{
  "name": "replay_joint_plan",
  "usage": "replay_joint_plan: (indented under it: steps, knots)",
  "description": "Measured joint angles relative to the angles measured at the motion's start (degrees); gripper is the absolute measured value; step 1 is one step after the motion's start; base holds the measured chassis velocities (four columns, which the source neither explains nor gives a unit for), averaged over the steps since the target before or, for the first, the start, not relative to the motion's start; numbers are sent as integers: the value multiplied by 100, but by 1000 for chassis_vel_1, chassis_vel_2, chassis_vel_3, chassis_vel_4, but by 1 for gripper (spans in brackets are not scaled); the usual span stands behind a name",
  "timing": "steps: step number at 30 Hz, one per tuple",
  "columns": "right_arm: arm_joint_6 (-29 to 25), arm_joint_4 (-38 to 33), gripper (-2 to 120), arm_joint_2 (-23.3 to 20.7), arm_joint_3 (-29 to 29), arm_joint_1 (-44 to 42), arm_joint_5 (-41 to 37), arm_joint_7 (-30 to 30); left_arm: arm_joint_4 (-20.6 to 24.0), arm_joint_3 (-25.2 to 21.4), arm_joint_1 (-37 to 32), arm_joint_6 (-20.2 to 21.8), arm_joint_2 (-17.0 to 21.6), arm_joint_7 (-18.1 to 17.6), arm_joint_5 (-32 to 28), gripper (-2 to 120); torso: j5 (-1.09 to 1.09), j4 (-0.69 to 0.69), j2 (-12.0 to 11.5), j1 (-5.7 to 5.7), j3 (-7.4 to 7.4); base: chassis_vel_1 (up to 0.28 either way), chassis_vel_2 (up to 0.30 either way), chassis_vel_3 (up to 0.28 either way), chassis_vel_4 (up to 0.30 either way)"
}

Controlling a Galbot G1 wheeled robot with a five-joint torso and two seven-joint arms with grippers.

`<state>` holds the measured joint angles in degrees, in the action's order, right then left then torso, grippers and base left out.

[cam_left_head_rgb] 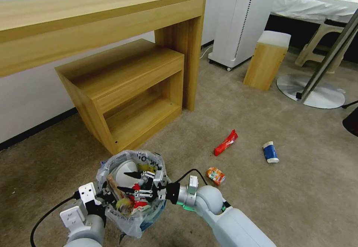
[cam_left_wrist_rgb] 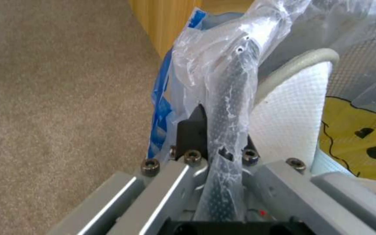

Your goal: Pick up the trash bin and place the garbage on the floor into it.

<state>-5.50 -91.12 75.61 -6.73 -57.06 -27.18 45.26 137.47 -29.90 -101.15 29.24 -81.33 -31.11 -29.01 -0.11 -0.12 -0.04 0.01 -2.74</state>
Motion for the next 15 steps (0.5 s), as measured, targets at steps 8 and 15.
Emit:
replay_joint_plan:
  steps: [8,15]
  knots:
    - [426,-877,97,-290,451,-147,-264,-1629,-23,-93,92,-1,58,0,-84,0,0,0,0,0,0,0,0,0,0]
    - [1499,-1734,100,-891,1426,-724,-536,-4128,-65,-173,229,8,150,-10,-242,0,2,0,0,0,0,0,0,0,0]
